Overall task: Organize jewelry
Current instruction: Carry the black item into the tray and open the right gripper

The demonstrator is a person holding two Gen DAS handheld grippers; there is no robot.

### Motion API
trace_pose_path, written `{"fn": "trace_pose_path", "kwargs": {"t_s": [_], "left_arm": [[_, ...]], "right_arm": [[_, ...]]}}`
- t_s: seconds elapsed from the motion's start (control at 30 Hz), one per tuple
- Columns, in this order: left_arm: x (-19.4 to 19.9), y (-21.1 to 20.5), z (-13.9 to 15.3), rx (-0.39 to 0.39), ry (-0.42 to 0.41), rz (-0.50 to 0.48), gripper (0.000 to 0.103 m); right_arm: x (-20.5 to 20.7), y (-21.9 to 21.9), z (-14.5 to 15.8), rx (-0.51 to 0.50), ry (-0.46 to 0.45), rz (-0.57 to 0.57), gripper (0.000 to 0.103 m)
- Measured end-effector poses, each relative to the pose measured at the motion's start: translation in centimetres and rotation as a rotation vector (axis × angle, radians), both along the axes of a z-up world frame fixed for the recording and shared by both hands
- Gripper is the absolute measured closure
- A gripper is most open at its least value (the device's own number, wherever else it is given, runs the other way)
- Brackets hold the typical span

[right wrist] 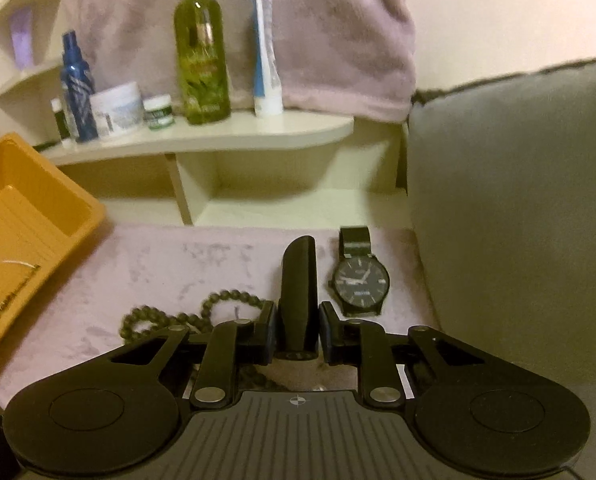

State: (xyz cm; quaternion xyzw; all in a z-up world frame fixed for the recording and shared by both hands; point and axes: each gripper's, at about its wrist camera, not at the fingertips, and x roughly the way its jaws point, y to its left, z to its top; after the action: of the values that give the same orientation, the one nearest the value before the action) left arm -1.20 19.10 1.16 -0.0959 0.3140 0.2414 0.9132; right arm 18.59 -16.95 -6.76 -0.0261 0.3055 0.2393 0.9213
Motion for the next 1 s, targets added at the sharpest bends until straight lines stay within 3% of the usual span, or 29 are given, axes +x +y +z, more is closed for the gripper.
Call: {"fn": "trace_pose_path", "kwargs": {"t_s": [0.27, 0.47, 0.7, 1.0], "left_arm": [[0.0, -0.1, 0.1, -0.001, -0.005, -0.002, 0.095], [0.0, 0.0, 0.1, -0.004, -0.008, -0.004, 0.095], [-0.1, 0.1, 0.1, -0.009, -0.012, -0.01, 0.095], [-0.2, 0.2, 0.0, -0.014, -0.015, -0.009, 0.095]], "right_arm": [[-2.4, 3.4, 3.7, 0.1, -0.019, 0.121, 0.081], [-4.6, 8.6, 5.3, 0.189, 0.043, 0.278, 0.081], [-6.3, 14.4, 5.0, 0.207, 0.125, 0.401, 0.081], [-6.3, 17.8, 3.1, 0.238, 0.229, 0.426, 0.081]]}}
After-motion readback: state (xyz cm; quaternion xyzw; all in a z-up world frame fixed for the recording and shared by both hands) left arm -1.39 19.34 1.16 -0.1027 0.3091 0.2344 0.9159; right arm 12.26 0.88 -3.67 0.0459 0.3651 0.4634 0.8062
